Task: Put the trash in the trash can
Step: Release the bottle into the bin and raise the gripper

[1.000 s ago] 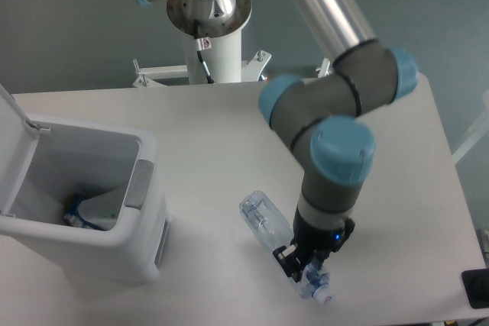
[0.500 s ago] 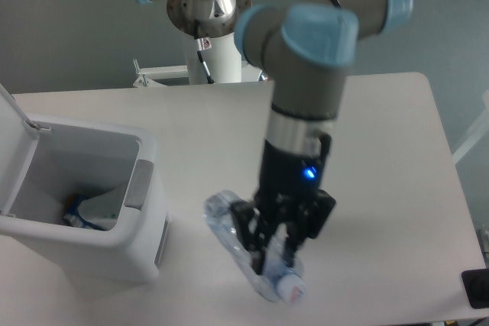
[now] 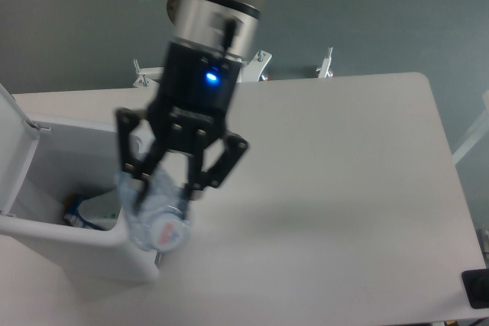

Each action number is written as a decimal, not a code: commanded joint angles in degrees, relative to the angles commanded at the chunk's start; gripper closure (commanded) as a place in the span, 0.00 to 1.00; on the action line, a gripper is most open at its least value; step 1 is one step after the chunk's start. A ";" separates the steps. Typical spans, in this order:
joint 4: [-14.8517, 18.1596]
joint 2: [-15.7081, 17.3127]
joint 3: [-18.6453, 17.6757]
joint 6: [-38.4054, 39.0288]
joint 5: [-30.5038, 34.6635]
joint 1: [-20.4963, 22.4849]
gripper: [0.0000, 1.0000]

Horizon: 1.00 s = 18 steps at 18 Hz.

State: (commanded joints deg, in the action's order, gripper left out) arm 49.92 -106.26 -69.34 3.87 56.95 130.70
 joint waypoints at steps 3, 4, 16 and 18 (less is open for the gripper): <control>-2.02 -0.61 -2.29 -0.09 0.35 -1.94 0.23; -2.28 -0.62 -3.08 -0.26 0.44 -2.20 0.18; -2.29 -3.16 -6.42 -5.18 0.62 7.44 0.00; -2.29 -3.69 -6.60 -7.20 1.58 10.00 0.00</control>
State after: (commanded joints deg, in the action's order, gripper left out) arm 47.64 -109.95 -75.93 -3.33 58.53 140.70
